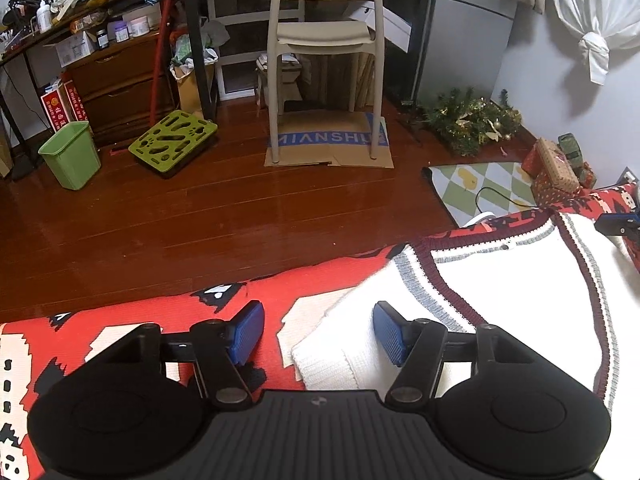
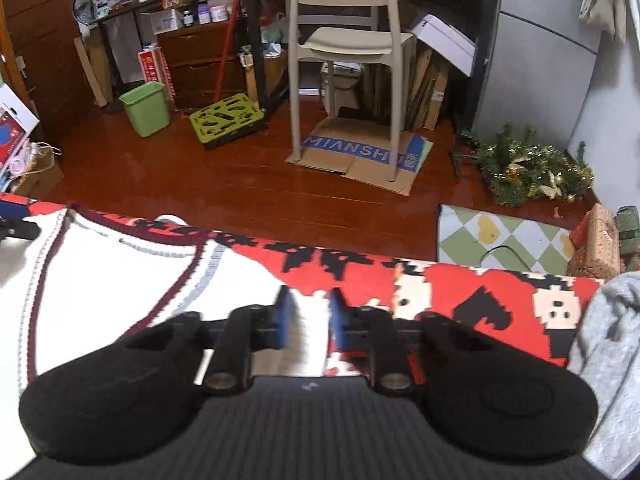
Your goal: Fold clothes
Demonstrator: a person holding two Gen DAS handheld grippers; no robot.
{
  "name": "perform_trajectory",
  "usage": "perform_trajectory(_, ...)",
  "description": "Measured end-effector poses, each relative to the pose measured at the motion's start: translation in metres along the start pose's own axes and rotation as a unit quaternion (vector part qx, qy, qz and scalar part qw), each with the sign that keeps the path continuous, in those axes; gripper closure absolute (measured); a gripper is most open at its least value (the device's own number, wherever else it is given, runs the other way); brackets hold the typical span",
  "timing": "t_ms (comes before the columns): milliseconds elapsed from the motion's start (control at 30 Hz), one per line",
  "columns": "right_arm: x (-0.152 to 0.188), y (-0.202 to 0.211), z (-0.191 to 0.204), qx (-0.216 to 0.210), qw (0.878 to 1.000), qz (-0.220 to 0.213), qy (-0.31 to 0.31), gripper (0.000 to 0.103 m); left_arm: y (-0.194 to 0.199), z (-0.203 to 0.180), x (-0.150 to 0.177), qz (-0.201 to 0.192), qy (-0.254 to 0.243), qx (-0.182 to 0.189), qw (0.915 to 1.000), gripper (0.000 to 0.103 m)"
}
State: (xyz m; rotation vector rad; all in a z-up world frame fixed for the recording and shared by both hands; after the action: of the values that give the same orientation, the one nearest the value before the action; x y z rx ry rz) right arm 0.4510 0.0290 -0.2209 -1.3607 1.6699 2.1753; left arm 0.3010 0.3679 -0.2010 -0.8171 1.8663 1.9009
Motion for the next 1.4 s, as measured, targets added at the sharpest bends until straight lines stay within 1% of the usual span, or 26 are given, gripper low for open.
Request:
perform_trajectory(67,0.001,-0.001,0.010,0.024,0.999,-0.009,0.028,0.097,0.000,-0.001,-0.001,0.002,0.000,-0.001,1.0000,0.042)
perform_trajectory(133,0.002,-0.001,0.020,0.050,0.997,-0.019,0.059,0.098,0.000,-0.001,-0.001,0.002,-0.001,-0.004,1.0000,0.042)
perform_trajectory(167,0.002,-0.003,0.022,0.062,0.996,-0.024,0.062,0.099,0.000,-0.002,-0.001,0.001,-0.002,-0.005,1.0000,0.042)
perform_trajectory(267,0.001,-0.007,0.014,0.057,0.998,-0.026,0.020,0.099,0.000,-0.001,0.000,0.000,-0.002,-0.007,1.0000,0.042)
perform_trajectory(300,0.001,-0.007,0.012,0.056,0.998,-0.029,0.015,0.099,0.001,-0.001,0.000,-0.003,-0.001,-0.008,1.0000,0.040)
perform_trajectory(367,0.001,-0.006,0.010,0.058,0.998,-0.029,0.024,0.098,0.004,-0.001,0.000,-0.008,0.002,-0.011,0.9999,0.038)
perform_trajectory(433,0.000,-0.005,0.008,0.071,0.997,-0.028,0.029,0.098,0.007,-0.001,-0.001,-0.013,0.004,-0.014,0.9998,0.037)
perform_trajectory(533,-0.003,0.007,-0.004,0.060,0.997,-0.044,-0.007,0.094,0.011,-0.001,-0.001,-0.020,0.007,-0.019,0.9996,0.038)
perform_trajectory(600,-0.006,0.017,-0.009,0.032,0.998,-0.049,-0.030,0.094,0.014,-0.001,-0.002,-0.025,0.010,-0.022,0.9994,0.039)
perform_trajectory(667,-0.007,0.025,-0.005,0.013,0.999,-0.042,-0.024,0.094,0.019,-0.002,-0.002,-0.030,0.013,-0.022,0.9992,0.039)
perform_trajectory(767,0.000,0.036,0.011,0.001,1.000,-0.027,-0.003,0.094,0.037,-0.007,0.003,-0.036,0.013,-0.016,0.9991,0.040)
perform_trajectory(833,0.008,0.042,0.020,-0.015,1.000,-0.016,-0.002,0.094,0.047,-0.013,0.010,-0.027,0.024,-0.011,0.9993,0.041)
perform_trajectory(900,0.017,0.042,0.029,-0.029,1.000,0.005,0.000,0.094,0.054,-0.019,0.015,-0.017,0.034,0.006,0.9993,0.041)
perform_trajectory(933,0.020,0.041,0.034,-0.031,0.999,0.013,0.002,0.094,0.054,-0.023,0.019,-0.011,0.036,0.015,0.9992,0.041)
perform_trajectory(1000,0.020,0.036,0.039,-0.022,1.000,0.010,0.010,0.094,0.051,-0.030,0.024,0.002,0.032,0.022,0.9992,0.041)
perform_trajectory(1067,0.015,0.028,0.040,-0.015,1.000,0.005,0.004,0.094,0.045,-0.038,0.028,0.010,0.018,0.014,0.9997,0.041)
perform_trajectory(1133,0.006,0.018,0.039,-0.010,1.000,0.001,-0.008,0.094,0.037,-0.041,0.029,0.017,0.022,0.007,0.9996,0.043)
perform_trajectory(1200,-0.003,0.007,0.035,-0.011,1.000,-0.001,-0.027,0.094,0.031,-0.042,0.029,0.015,0.030,0.004,0.9994,0.043)
perform_trajectory(1300,-0.015,-0.007,0.030,-0.005,0.999,-0.002,-0.041,0.094,0.027,-0.043,0.026,0.009,0.026,0.000,0.9996,0.044)
perform_trajectory(1367,-0.020,-0.008,0.025,-0.011,0.998,-0.003,-0.061,0.093,0.025,-0.043,0.023,0.006,0.023,-0.002,0.9997,0.044)
perform_trajectory(1400,-0.022,-0.007,0.023,-0.015,0.997,-0.005,-0.072,0.093,0.025,-0.043,0.023,0.005,0.023,-0.004,0.9997,0.047)
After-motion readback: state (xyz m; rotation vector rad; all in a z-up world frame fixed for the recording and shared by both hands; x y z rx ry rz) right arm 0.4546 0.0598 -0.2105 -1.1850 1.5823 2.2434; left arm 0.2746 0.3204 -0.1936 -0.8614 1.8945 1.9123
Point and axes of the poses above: each gripper's, at about its wrist camera, not at the fingertips, and y roughly against the way its jaws point, z to its left, x to its underside, the point moved 2 cm from there along -y, roughly the way its jaws point, and after that the axes turned 2 degrees about y, right-handed, at the moved point
